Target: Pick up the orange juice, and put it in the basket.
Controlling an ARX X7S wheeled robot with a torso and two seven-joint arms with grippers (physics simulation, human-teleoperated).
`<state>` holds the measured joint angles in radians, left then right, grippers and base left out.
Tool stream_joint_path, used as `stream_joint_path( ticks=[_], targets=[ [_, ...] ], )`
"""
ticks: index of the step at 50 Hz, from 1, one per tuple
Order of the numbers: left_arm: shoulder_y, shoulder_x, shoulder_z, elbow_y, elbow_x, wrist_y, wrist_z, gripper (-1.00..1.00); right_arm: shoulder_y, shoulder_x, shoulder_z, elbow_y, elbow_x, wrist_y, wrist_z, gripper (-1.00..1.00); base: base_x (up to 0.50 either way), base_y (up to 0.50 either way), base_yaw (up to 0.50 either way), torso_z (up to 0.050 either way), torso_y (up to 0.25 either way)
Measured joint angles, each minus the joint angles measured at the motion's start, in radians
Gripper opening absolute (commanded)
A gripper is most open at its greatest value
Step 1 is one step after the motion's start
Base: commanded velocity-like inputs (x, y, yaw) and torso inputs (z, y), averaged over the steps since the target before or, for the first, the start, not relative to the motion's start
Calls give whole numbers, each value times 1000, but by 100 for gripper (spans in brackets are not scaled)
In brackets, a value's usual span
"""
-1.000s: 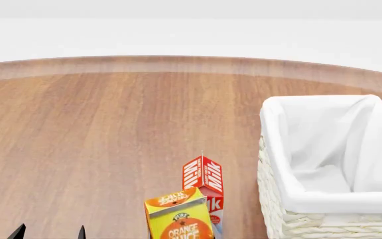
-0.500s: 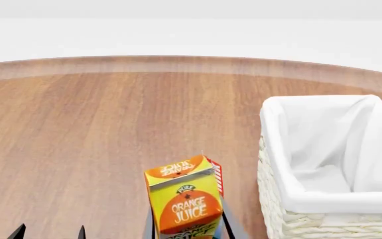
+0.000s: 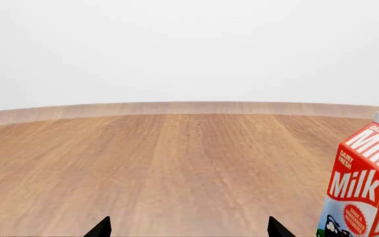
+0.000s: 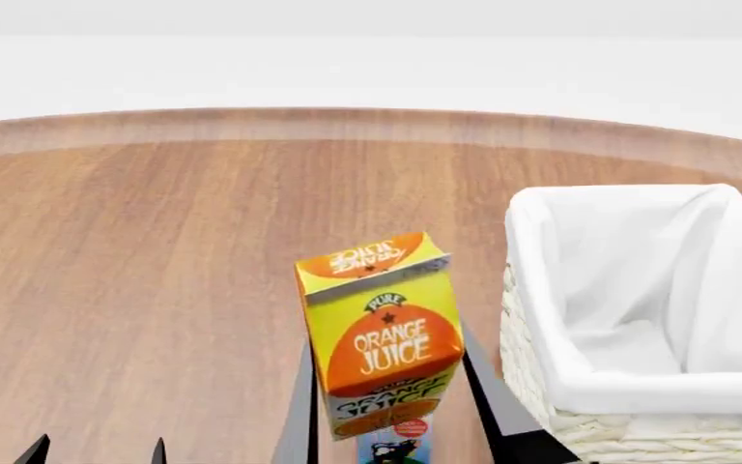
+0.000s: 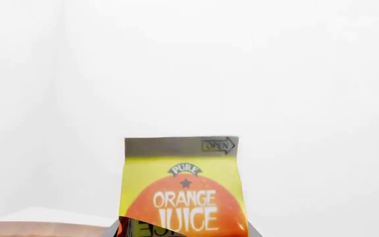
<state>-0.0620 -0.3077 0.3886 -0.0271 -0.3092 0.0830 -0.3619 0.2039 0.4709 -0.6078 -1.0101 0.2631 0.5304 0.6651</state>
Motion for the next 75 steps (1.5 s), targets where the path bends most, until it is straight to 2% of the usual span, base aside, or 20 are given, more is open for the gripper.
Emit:
stream_joint_path(
  ticks=[11,24,49,75],
  targets=[
    [-1,-2,2,0,-2,1,-2,100,319,211,-230,-15,251,-58,342,-100,0,0,0,1,0],
    [-2,-4,5,-1,-4,2,-4,100,522,333,-339,-12,407,-96,514,-100,0,0,0,0,1],
    [-3,-7,11,-1,-7,4,-9,100,640,470,-317,18,534,-142,582,-100,0,0,0,0,0],
    [-5,-11,16,-2,-11,6,-13,100,571,553,-271,177,547,-305,527,-100,0,0,0,0,0]
  ],
)
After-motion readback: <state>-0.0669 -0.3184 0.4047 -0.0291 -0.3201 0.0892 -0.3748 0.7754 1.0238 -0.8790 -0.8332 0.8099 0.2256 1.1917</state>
